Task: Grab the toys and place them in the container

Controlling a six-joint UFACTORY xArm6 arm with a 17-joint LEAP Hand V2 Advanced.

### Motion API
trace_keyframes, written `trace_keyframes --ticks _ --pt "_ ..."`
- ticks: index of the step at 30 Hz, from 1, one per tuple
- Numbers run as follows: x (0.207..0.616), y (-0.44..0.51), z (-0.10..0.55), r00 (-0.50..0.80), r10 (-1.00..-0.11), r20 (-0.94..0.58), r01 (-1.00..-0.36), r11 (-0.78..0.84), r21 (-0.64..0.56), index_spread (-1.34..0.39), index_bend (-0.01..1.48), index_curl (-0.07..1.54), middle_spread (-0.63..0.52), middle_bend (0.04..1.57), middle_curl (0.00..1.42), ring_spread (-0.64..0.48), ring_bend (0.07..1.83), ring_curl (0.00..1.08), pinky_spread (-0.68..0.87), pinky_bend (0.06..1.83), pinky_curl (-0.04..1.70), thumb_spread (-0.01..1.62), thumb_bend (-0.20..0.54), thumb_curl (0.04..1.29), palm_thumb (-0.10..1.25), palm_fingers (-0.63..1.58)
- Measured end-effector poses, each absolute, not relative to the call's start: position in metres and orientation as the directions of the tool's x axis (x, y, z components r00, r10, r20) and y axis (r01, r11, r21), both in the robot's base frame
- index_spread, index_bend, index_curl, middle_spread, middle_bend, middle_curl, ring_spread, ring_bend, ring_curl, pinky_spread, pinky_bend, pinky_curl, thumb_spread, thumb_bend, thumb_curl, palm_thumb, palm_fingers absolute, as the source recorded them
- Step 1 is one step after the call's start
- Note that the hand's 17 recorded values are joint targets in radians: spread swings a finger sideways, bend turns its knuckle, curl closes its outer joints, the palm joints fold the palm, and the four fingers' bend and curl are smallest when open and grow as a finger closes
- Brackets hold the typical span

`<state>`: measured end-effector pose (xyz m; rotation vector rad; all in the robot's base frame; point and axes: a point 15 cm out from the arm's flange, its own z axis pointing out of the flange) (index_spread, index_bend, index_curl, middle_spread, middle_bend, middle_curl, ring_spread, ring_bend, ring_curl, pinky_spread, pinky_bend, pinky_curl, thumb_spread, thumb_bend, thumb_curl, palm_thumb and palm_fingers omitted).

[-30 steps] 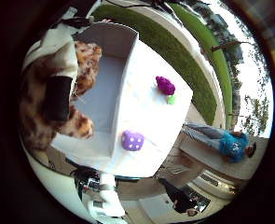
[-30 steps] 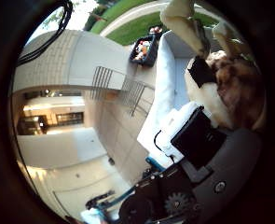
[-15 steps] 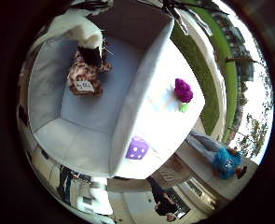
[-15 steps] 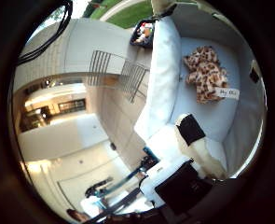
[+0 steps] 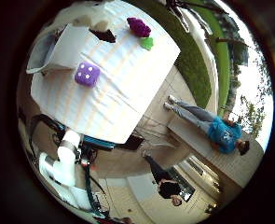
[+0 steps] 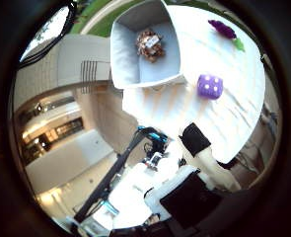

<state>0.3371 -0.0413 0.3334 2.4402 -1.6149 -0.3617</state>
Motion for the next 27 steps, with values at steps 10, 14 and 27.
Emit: trace_keyframes --ticks 10,14,27 --pt "0.341 -0.065 0.236 0.339 -0.939 -0.052 -0.879 -0.337 0.337 -0.11 0.17 0.34 0.08 0.21 0.39 0.29 0.45 0.3 0.5 0.62 0.36 1.12 -0.03 0.36 0.65 0.13" --pt "0.347 -0.057 0.21 0.345 -0.937 -0.048 -0.875 -0.339 0.345 -0.1 0.17 0.33 0.08 0.19 0.38 0.29 0.44 0.3 0.49 0.6 0.35 1.11 -0.031 0.36 0.65 0.12" --pt "0.364 -0.046 0.165 0.364 -0.932 -0.004 -0.861 -0.338 0.38 -0.12 0.18 0.31 -0.02 0.38 0.43 0.22 0.61 0.33 0.47 0.53 0.26 1.11 -0.023 0.35 0.66 0.65"
